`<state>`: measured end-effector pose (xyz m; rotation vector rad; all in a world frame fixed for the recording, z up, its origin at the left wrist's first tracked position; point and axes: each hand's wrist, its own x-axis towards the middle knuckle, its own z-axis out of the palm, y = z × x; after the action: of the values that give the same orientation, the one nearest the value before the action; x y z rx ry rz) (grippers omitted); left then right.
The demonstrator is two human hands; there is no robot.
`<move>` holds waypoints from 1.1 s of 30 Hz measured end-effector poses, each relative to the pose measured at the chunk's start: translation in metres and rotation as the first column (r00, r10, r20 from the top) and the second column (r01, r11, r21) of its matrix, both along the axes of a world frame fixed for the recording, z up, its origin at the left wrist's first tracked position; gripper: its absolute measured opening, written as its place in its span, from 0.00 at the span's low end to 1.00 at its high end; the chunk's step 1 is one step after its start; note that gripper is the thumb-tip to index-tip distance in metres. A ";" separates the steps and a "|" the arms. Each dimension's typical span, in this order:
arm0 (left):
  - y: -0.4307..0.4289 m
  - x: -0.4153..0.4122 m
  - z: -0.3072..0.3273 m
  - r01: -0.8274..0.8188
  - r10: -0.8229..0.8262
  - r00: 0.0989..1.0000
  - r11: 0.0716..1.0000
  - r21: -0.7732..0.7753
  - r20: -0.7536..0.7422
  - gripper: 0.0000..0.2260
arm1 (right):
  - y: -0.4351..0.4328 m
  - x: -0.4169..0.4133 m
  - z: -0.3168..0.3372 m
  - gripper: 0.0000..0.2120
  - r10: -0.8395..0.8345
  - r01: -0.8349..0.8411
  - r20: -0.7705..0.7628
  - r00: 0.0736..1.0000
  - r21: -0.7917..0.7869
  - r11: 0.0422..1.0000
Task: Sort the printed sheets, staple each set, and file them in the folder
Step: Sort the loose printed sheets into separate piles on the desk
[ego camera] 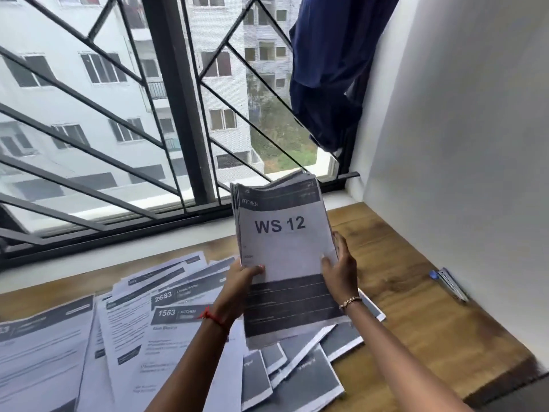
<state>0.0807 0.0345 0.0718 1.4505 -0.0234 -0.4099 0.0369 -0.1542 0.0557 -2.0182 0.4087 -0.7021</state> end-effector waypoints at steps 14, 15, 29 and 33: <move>-0.196 0.025 -0.051 -0.004 0.004 1.000 1.000 0.002 -0.002 0.36 | -0.217 0.030 -0.024 0.29 -0.046 0.062 -0.275 0.960 0.047 0.997; -0.206 0.027 -0.051 -0.007 0.007 1.000 1.000 0.024 0.009 0.36 | -0.229 0.035 -0.027 0.29 -0.031 0.046 -0.275 0.961 0.047 0.998; -0.256 0.101 -0.181 -0.028 0.018 1.000 0.848 0.530 0.025 0.24 | -0.304 0.110 -0.079 0.19 -0.080 -0.125 -0.756 0.649 -0.209 0.970; -0.264 0.089 -0.129 -0.041 0.024 0.999 0.833 0.552 0.040 0.14 | -0.302 0.128 -0.083 0.20 -0.051 -0.191 -0.743 0.667 -0.236 0.953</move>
<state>0.1697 -0.2299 -0.0573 2.0306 0.1043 -0.3817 0.1653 -0.4563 -0.0277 -2.5495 0.7231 0.1906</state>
